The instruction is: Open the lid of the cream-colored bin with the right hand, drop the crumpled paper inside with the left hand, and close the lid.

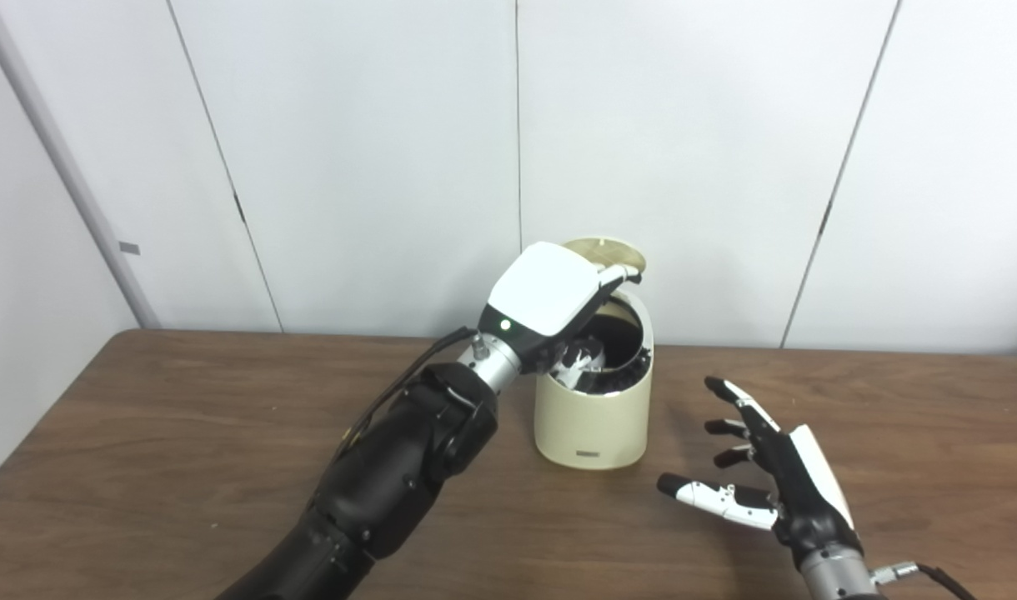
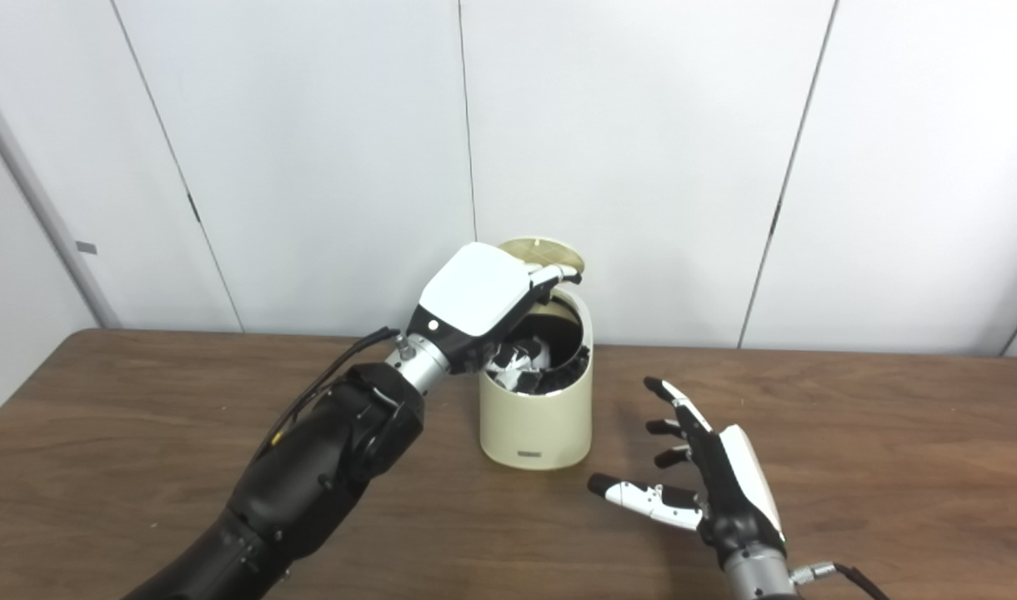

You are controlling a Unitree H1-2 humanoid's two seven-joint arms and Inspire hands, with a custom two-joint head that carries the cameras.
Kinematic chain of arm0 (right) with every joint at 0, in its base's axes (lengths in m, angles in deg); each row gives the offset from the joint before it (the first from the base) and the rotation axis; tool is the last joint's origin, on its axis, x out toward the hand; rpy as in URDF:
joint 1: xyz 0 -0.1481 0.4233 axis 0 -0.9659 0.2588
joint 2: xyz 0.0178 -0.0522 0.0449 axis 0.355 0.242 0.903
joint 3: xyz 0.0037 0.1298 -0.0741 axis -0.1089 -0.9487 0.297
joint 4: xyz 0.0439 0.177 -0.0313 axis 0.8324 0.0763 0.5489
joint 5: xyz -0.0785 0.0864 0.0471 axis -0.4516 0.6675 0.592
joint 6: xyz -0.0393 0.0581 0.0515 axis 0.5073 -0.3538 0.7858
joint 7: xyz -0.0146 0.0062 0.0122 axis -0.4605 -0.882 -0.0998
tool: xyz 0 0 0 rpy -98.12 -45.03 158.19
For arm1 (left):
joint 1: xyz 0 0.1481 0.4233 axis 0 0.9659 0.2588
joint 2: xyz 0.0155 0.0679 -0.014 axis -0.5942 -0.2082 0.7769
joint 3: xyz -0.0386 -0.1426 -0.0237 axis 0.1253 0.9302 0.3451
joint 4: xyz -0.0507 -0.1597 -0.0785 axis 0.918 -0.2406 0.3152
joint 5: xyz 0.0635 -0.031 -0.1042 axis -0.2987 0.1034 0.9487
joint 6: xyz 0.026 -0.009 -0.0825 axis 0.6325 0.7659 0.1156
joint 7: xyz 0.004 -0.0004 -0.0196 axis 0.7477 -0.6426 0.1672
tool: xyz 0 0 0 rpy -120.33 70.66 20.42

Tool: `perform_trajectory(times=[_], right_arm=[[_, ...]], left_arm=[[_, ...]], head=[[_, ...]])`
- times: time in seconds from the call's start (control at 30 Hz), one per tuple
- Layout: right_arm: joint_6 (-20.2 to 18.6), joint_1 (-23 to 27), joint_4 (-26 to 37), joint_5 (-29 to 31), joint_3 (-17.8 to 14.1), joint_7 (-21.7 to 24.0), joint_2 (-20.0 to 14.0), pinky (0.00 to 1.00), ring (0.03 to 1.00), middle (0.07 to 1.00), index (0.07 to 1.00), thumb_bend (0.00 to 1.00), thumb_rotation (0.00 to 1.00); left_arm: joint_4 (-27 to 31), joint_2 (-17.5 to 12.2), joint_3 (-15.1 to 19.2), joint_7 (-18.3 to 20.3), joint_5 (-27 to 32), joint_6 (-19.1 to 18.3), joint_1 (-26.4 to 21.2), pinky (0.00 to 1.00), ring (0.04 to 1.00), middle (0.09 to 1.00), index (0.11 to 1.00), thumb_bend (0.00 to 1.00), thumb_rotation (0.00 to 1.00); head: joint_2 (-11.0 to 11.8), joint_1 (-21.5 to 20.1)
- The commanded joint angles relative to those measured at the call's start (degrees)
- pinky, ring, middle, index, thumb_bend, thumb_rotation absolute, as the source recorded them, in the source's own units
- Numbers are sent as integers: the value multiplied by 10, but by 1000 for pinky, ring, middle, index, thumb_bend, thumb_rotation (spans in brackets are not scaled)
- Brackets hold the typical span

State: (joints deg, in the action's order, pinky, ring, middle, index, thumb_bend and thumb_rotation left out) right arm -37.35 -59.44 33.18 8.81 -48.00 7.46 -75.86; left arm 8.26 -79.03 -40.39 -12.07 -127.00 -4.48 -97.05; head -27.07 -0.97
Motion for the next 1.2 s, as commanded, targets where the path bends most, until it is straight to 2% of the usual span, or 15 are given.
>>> perform_trajectory(times=[0.0,0.23,0.33,0.4,0.47,0.53,0.57,0.6,0.67,0.8,0.93,1.03,1.17], right_arm=[[12,11,19,3,-2,-3,-1,594,774,910,873,810,392],[11,11,20,2,-1,-3,-1,592,775,911,874,808,387],[9,12,21,4,-2,-2,0,586,776,914,875,810,383],[10,11,21,3,-1,-2,0,583,773,916,876,807,384],[9,11,22,2,-1,-2,0,588,776,916,876,804,386],[10,12,22,1,-1,-2,-1,590,781,918,878,799,390],[12,12,20,1,-1,-4,-1,590,782,919,879,797,392],[14,13,19,1,-1,-4,-2,589,784,920,879,796,391],[16,15,16,1,-2,-5,-2,585,789,923,882,795,395],[13,19,15,-1,-6,-9,-2,581,786,920,878,801,397],[13,22,15,-1,-7,-9,-3,576,781,917,874,793,395],[21,27,13,5,-10,-9,-6,559,780,919,875,795,395],[39,44,14,19,-15,-6,-12,671,796,906,872,787,383]], left_arm=[[12,-12,4,-1,1,-5,-18,715,825,845,819,904,0],[17,-12,8,0,8,-3,-16,703,820,835,817,891,0],[17,-12,10,-10,17,7,-16,669,792,813,798,891,0],[19,-12,15,-21,32,18,-13,621,746,785,769,855,0],[18,-7,28,-46,58,38,-8,524,643,705,692,818,0],[31,2,46,-50,97,50,2,467,560,630,641,766,0],[39,7,56,-52,117,58,8,434,507,548,618,635,0],[46,10,64,-54,133,64,14,399,461,501,579,576,0],[70,16,82,-52,161,70,29,343,410,457,549,527,0],[110,20,117,-53,214,86,58,342,405,484,550,501,0],[136,13,150,-71,244,112,87,336,406,492,543,497,0],[154,18,183,-78,293,127,114,326,412,496,533,498,0],[197,28,220,-46,386,99,156,364,427,519,511,498,0]], head=[[-1,0],[-1,0],[-3,2],[-3,1],[-2,1],[-2,1],[-2,1],[-2,1],[-1,0],[0,-3],[1,-4],[1,-3],[2,-2]])
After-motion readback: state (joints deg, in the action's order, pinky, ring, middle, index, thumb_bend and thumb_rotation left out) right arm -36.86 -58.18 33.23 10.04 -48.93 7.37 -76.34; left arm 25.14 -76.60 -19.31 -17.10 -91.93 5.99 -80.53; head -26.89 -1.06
